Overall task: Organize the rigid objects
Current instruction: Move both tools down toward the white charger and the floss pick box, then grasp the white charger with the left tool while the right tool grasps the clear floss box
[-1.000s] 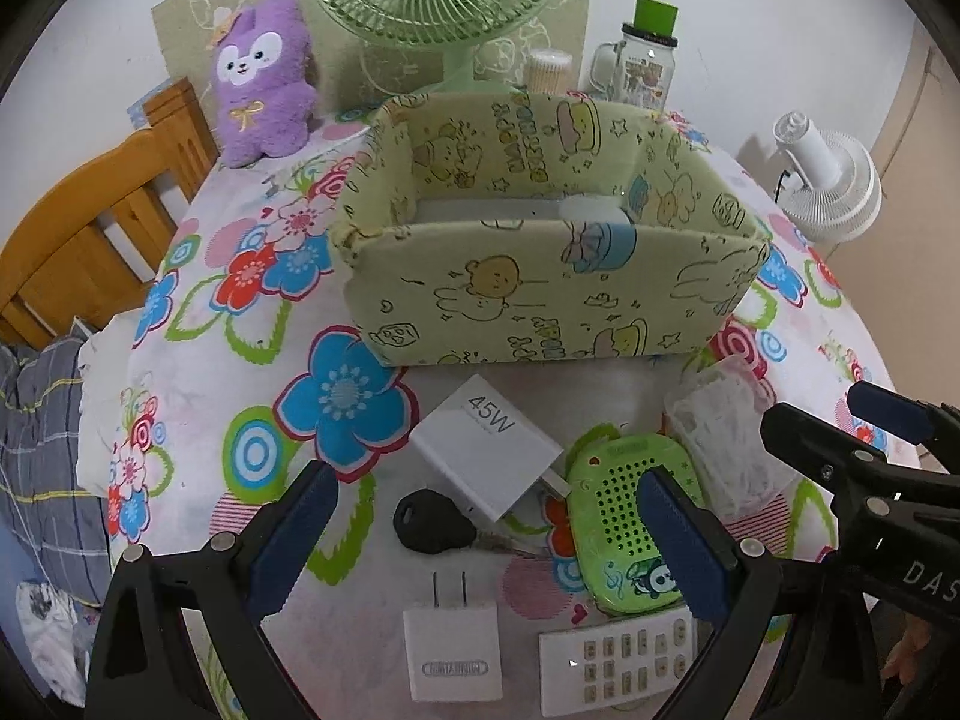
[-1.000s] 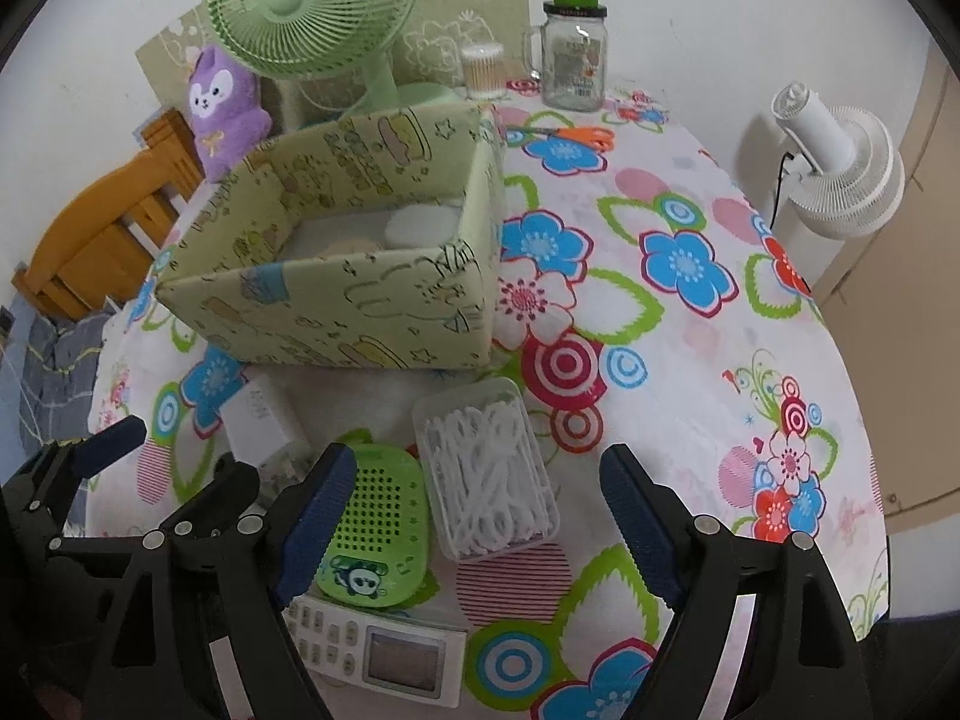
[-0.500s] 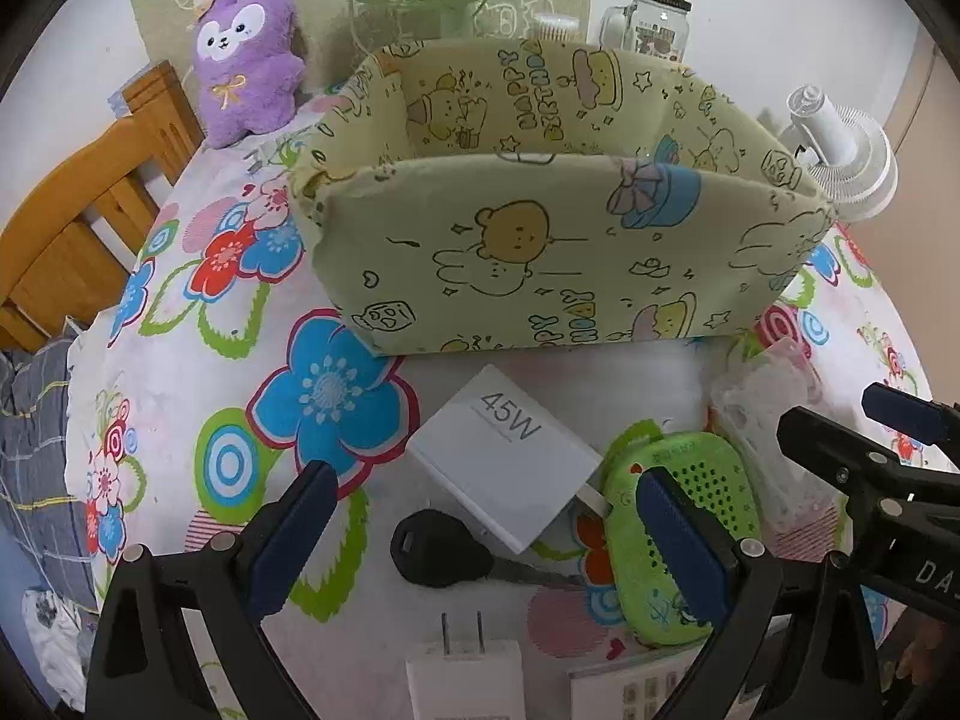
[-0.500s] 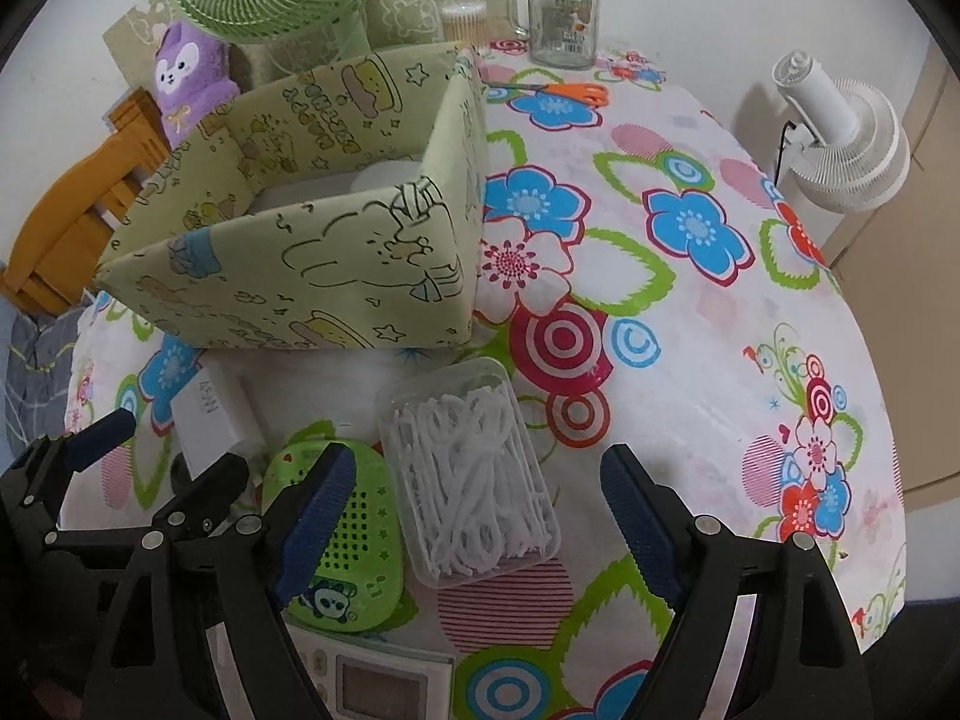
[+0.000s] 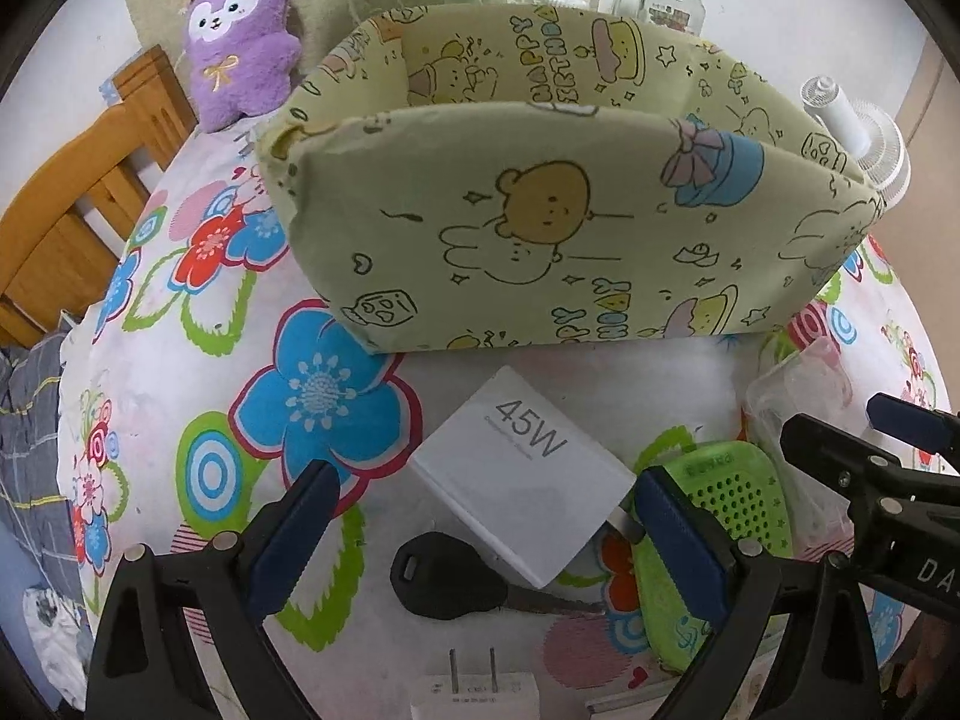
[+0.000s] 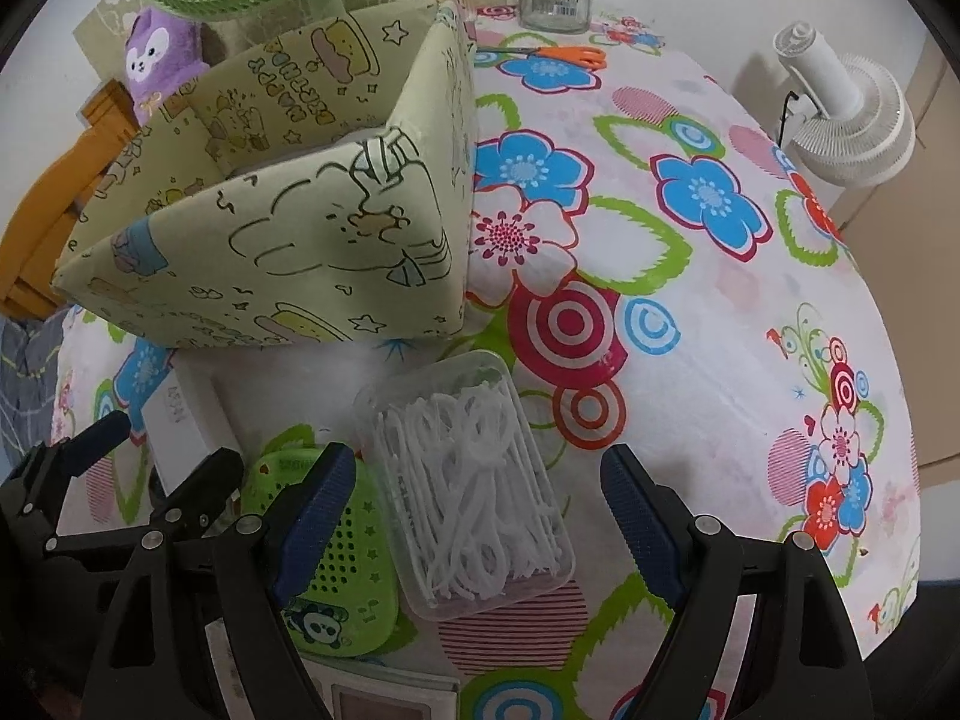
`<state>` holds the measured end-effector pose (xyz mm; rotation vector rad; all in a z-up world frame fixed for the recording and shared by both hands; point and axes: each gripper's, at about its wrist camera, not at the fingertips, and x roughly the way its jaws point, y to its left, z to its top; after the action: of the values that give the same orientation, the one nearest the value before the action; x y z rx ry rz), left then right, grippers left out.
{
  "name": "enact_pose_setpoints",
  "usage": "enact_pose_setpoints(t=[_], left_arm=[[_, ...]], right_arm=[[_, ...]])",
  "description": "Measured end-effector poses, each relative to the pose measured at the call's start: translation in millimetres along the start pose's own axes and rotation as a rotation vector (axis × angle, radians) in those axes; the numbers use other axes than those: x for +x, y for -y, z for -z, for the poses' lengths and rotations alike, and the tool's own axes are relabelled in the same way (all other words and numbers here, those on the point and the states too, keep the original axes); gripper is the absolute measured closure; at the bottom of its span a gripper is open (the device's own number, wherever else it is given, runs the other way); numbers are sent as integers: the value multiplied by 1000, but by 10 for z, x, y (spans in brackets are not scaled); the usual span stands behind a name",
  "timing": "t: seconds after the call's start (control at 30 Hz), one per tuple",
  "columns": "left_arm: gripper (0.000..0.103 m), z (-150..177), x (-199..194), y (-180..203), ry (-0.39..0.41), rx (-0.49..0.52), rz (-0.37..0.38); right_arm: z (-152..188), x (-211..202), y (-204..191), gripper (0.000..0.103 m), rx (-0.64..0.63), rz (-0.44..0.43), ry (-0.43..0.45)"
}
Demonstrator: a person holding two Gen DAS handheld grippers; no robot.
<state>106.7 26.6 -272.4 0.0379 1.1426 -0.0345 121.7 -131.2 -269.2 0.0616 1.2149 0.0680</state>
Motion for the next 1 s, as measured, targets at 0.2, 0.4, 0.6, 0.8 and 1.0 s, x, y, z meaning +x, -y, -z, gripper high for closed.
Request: enact_pose_setpoints(t=[0.2,0.4,0.6,0.8,1.0], left_arm=[[12,5,-7,81,12,27,5],[28,-6,-20,160,14,42,15],[29,-44,-10,91,-5,-13,54],[29,-24,-28,135,-10,2,45],[29,9,-44,119,-27,-3,45]], right_arm=[[21,53,58,17,34,-11,-20],[34,118,43,17,20,12,-50],[84,125,24,17,12,19,-39],[42,112,-32,35,-3,9,-21],[25,75,-120,39,-44,50,1]])
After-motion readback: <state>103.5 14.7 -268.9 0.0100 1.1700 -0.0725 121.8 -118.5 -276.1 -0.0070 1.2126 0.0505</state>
